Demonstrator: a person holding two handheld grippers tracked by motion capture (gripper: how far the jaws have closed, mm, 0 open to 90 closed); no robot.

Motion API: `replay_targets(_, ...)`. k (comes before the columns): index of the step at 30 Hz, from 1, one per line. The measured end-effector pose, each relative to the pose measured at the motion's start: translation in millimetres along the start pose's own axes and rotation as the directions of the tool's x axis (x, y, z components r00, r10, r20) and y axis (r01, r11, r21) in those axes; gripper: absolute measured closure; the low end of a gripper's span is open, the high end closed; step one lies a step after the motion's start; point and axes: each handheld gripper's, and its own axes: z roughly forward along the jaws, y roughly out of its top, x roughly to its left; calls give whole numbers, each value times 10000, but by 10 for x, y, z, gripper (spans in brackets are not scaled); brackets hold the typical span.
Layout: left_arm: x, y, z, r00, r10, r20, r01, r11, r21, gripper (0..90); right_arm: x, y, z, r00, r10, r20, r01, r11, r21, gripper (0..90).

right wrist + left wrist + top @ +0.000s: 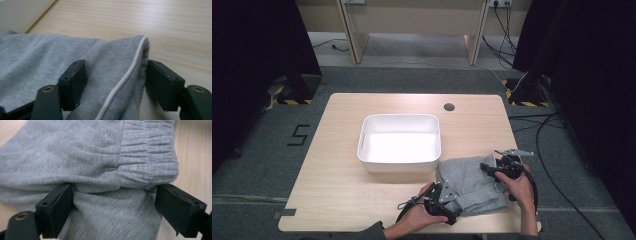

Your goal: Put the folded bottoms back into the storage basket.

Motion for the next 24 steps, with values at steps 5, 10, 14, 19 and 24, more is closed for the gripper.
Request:
replay_targets(5, 12, 11, -29, 9992, 212, 329, -213, 9998, 24, 398, 43, -17, -4, 9999, -125, 19, 125, 9999, -6, 420)
replay_targets(10, 8, -11, -33, 9975, 605, 377, -598, 9980, -195, 627, 85, -43, -26, 10000, -15, -58, 15, 10000, -28, 521)
replay_targets(14, 67, -33, -57, 9968, 491, 635, -473, 9984, -297, 742, 157, -49, -61, 9993, -306, 202, 306, 9995, -11, 572)
replay_targets(19, 133, -61, -98, 9958, 251, 876, -230, 9994, -252, 743, 213, -123, -122, 9996, 65, 289, -63, 10000, -75, 575)
replay_targets(24, 152, -97, -168, 9939, -246, 1080, 251, 9997, -30, 511, 250, -182, -168, 9979, 336, 545, -330, 9994, -132, 558)
